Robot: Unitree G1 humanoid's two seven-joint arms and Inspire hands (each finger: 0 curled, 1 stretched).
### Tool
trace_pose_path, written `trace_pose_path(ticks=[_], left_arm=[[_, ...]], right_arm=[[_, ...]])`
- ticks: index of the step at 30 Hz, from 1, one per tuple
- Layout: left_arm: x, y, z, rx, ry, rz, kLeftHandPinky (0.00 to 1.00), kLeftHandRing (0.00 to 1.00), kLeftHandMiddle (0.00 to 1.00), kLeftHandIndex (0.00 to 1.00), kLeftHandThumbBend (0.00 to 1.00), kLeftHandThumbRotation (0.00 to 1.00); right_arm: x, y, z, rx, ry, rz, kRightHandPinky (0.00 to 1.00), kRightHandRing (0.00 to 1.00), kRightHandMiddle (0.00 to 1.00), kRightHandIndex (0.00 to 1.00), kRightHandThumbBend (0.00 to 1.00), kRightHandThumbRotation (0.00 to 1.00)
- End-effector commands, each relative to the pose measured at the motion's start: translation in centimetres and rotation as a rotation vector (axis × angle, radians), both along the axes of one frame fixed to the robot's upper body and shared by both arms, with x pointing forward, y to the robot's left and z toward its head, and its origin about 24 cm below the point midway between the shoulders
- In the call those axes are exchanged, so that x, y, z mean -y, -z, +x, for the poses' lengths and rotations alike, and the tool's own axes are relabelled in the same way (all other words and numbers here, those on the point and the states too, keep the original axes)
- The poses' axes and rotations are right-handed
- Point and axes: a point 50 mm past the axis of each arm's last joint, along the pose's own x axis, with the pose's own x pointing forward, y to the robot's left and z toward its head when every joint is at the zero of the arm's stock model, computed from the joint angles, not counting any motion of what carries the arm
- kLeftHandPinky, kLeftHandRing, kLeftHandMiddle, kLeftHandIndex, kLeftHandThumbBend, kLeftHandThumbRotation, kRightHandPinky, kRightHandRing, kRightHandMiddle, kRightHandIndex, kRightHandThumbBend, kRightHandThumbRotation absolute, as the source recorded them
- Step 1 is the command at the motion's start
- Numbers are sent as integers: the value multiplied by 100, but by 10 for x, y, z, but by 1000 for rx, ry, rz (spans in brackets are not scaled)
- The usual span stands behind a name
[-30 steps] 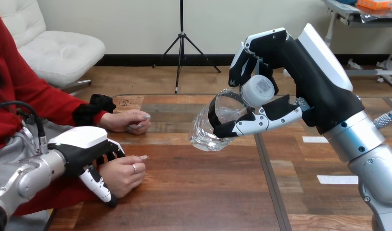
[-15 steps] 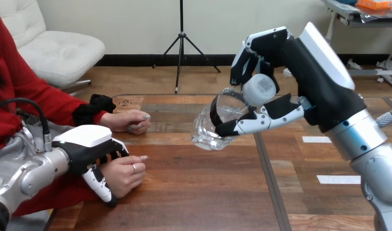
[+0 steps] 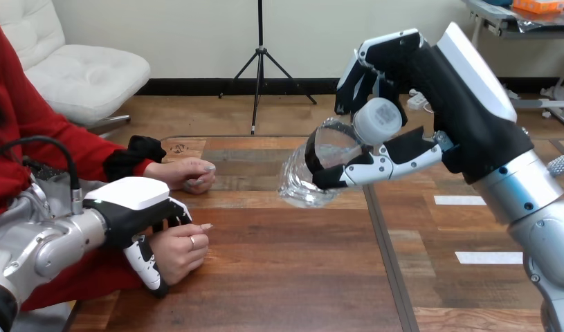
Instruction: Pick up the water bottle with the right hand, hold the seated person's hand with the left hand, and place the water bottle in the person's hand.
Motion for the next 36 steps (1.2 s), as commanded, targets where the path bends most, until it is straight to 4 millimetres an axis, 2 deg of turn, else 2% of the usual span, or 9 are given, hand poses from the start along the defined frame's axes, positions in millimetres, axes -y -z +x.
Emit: trace_pose_path(ticks=[1, 16, 28, 36], left_arm=[[-14, -2, -2, -10, -12, 98, 63, 69, 72, 73, 100, 17], [-17, 1, -6, -23, 1, 108, 62, 67, 71, 72, 100, 19], [-17, 0, -6, -32, -17, 54, 62, 67, 71, 70, 100, 13], [-15, -2, -7, -28, -6, 8, 66, 70, 74, 72, 100, 17]], right_arm=[[-1, -35, -5, 156, -13, 4, 6, 10, 16, 21, 100, 0], [0, -36, -5, 162, -23, 8, 6, 10, 16, 21, 100, 0], [1, -37, -6, 149, -34, 18, 6, 10, 15, 20, 100, 0], [3, -37, -5, 136, -42, 24, 6, 10, 15, 20, 100, 0]])
